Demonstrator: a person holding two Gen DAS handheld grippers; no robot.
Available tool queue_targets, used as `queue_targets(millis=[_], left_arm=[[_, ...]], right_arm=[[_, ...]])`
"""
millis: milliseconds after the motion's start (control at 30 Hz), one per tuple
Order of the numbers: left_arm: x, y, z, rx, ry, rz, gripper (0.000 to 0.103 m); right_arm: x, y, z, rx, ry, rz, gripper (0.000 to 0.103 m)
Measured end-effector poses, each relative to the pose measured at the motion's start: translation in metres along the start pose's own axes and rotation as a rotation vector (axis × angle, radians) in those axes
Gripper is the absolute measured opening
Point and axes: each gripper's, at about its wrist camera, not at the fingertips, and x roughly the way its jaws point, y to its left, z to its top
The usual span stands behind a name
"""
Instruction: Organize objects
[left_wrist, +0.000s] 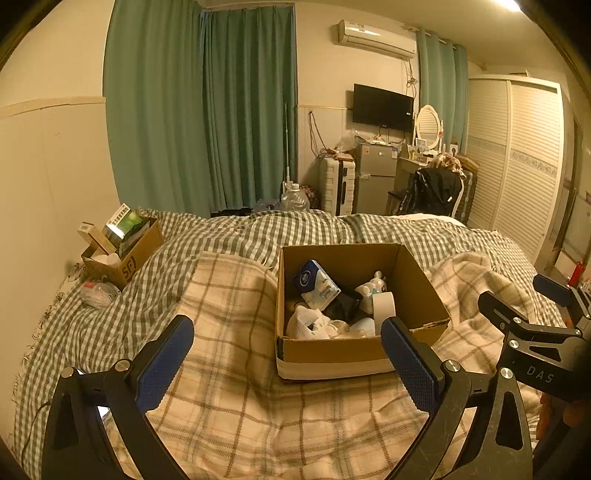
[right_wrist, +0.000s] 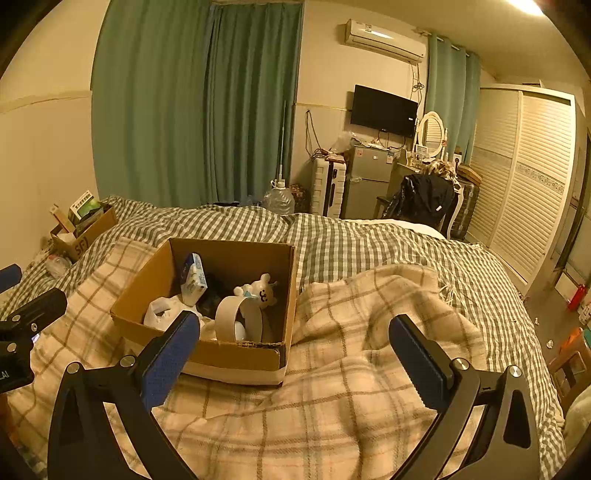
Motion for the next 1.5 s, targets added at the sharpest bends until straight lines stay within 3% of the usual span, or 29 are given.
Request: queue_targets(millis=[1500], left_arm=[[0.0,0.0,-0.001,-0.005,0.006,-0.005,0.103]], right_arm=[[0.001,0.015,-0.007,-0.033,0.011,-0.003,0.103]])
